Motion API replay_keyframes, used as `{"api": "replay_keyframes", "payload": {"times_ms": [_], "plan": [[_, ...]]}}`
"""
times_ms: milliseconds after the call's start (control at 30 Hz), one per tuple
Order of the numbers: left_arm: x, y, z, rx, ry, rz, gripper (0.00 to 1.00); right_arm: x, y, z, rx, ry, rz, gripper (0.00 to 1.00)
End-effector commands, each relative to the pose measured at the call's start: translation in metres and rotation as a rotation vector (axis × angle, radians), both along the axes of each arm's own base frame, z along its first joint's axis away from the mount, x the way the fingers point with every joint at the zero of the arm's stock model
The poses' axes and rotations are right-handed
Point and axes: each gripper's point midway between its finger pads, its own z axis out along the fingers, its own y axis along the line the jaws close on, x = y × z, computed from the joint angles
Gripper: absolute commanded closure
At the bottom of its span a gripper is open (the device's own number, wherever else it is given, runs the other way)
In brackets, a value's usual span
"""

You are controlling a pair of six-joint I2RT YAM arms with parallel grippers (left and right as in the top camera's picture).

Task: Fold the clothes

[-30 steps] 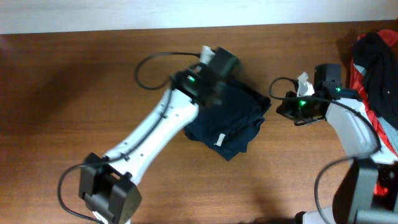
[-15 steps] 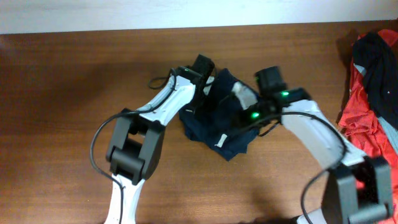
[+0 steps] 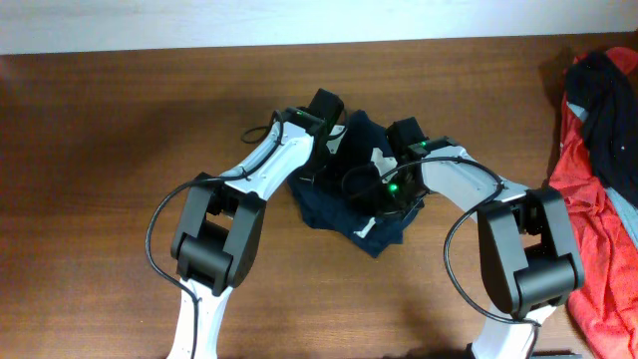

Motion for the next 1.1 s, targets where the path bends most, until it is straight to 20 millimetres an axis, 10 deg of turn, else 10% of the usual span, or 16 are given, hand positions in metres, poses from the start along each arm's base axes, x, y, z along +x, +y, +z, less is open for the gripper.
{"api": "replay_keyframes", "payload": {"times_ms": [0, 467, 867, 1067], "plan": [[-0.007, 0.002, -0.010, 0.008, 0.036, -0.016, 1.00, -0.006, -0.043, -0.011, -0.210, 0.005, -0.051, 0.96], [-0.072, 0.029, -0.007, 0.115, 0.315, 0.005, 1.00, 0.051, 0.014, 0.120, 0.174, -0.418, -0.067, 0.96], [-0.017, 0.041, 0.056, 0.148, 0.012, 0.040, 0.99, 0.068, -0.009, 0.075, 0.079, -0.329, -0.239, 0.96], [0.022, 0.066, 0.076, 0.173, -0.145, 0.106, 0.80, 0.064, -0.027, 0.026, -0.036, -0.237, -0.264, 0.96]]}}
